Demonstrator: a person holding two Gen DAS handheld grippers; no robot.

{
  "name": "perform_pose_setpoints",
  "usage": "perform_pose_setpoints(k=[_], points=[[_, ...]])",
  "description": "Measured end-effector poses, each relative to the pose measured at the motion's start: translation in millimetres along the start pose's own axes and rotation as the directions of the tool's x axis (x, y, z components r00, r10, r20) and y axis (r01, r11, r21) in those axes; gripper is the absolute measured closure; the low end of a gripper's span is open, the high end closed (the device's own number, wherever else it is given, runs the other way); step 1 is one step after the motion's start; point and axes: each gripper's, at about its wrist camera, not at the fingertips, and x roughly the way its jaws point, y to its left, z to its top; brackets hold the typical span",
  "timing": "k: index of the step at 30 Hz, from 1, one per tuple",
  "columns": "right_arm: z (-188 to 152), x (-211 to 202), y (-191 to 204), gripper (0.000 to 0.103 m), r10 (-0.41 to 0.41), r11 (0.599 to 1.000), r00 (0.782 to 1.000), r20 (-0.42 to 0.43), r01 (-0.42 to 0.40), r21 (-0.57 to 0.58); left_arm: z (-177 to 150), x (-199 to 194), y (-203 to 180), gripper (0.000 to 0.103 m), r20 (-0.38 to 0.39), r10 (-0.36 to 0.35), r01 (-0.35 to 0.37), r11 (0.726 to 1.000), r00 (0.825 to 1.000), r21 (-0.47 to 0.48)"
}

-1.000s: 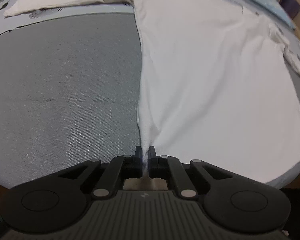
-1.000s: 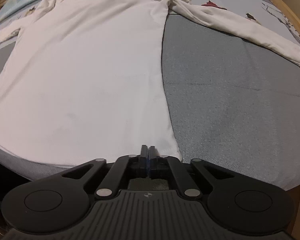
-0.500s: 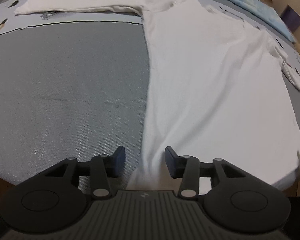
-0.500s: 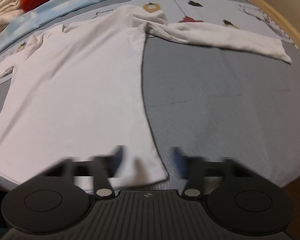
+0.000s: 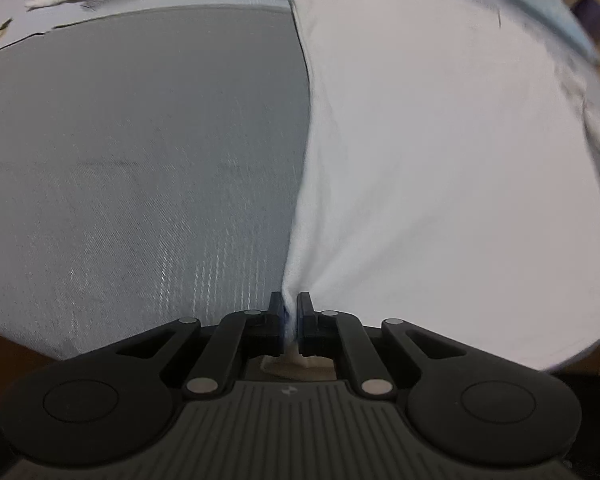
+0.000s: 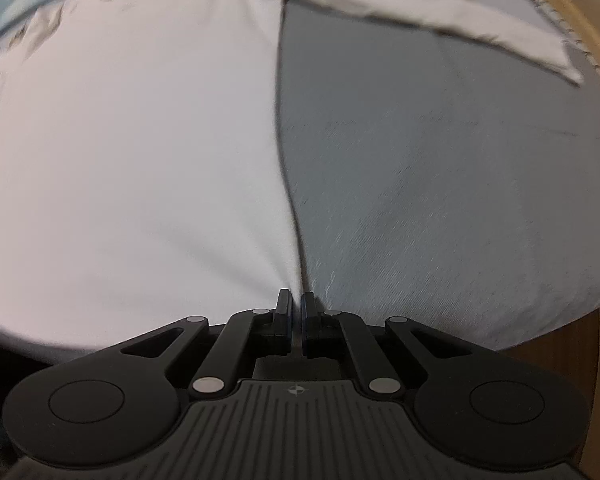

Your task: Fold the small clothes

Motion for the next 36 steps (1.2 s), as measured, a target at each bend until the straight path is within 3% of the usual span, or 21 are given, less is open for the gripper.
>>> perform_pose_setpoints(k=[3, 6, 9, 11, 12, 13, 16, 20, 25, 28, 31, 34, 36], points=[[-3.6, -6.5, 3.4, 0.094, -0.04, 0.999, 0.998, 0.04, 0.04, -0.015, -0.5, -16.2, -15.1, 0.081, 0.116, 0.037, -0.043, 0.998, 0.993, 0.046], [1.7, -28.0, -3.3, 0.088, 0.007, 1.0, 0.986, 0.167, -0.012, 0.027, 0.8, -31.3, -24.1, 0.079, 0.2, -0.035, 0.019, 0.997, 0.979, 0.081], [5.3, -33.2, -4.4, 0.077, 0.054, 0.998, 0.972, 0.228, -0.061, 0.023, -0.4, -26.0, -35.2, 0.079, 0.171, -0.087, 0.067, 0.991, 0.982, 0.117], [4.6, -22.1, -2.2, 0.068, 0.064, 0.998, 0.979, 0.193, -0.063, -0.01, -4.7, -11.6, -41.6, 0.072, 0.084, -0.092, 0.08, 0.987, 0.992, 0.137], [2.7, -13.8, 0.8, 0.065, 0.044, 0.999, 0.989, 0.143, -0.04, -0.036, -5.6, -3.5, -43.2, 0.062, 0.029, -0.082, 0.077, 0.986, 0.996, 0.145], [0.9, -6.7, 5.8, 0.065, 0.019, 0.998, 0.995, 0.101, -0.014, -0.055, -4.5, 5.6, -44.3, 0.062, -0.014, -0.06, 0.061, 0.986, 0.998, 0.155], [-0.1, -2.1, 5.3, 0.065, -0.009, 0.999, 0.998, 0.064, 0.013, -0.051, -9.5, -8.8, -47.8, 0.061, 0.061, -0.049, 0.037, 0.983, 0.997, 0.18], [1.6, -24.9, -4.8, 0.065, 0.0, 1.0, 0.984, 0.18, -0.001, 0.008, -6.1, -23.7, -44.4, 0.061, 0.133, -0.08, 0.062, 0.989, 0.988, 0.133], [11.1, -52.0, -15.2, 0.066, -0.038, 0.998, 0.937, 0.346, 0.019, 0.058, -6.4, -24.6, -55.7, 0.061, 0.153, -0.098, 0.076, 0.986, 0.983, 0.146], [23.6, -67.7, -24.6, 0.084, -0.078, 0.996, 0.903, 0.422, 0.058, 0.062, -2.1, -25.3, -54.6, 0.061, 0.173, -0.119, 0.097, 0.987, 0.978, 0.128], [35.4, -91.2, -41.5, 0.1, -0.102, 0.992, 0.855, 0.509, 0.047, 0.119, 9.7, -25.2, -64.2, 0.062, 0.183, -0.156, 0.134, 0.983, 0.971, 0.125], [54.2, -101.2, -65.8, 0.103, -0.119, 0.985, 0.818, 0.563, 0.028, 0.167, 14.6, -31.8, -82.7, 0.062, 0.201, -0.177, 0.147, 0.976, 0.963, 0.158], [71.6, -101.4, -84.7, 0.103, -0.139, 0.979, 0.805, 0.577, 0.026, 0.2, 19.8, -36.1, -92.5, 0.062, 0.215, -0.198, 0.162, 0.971, 0.956, 0.174]])
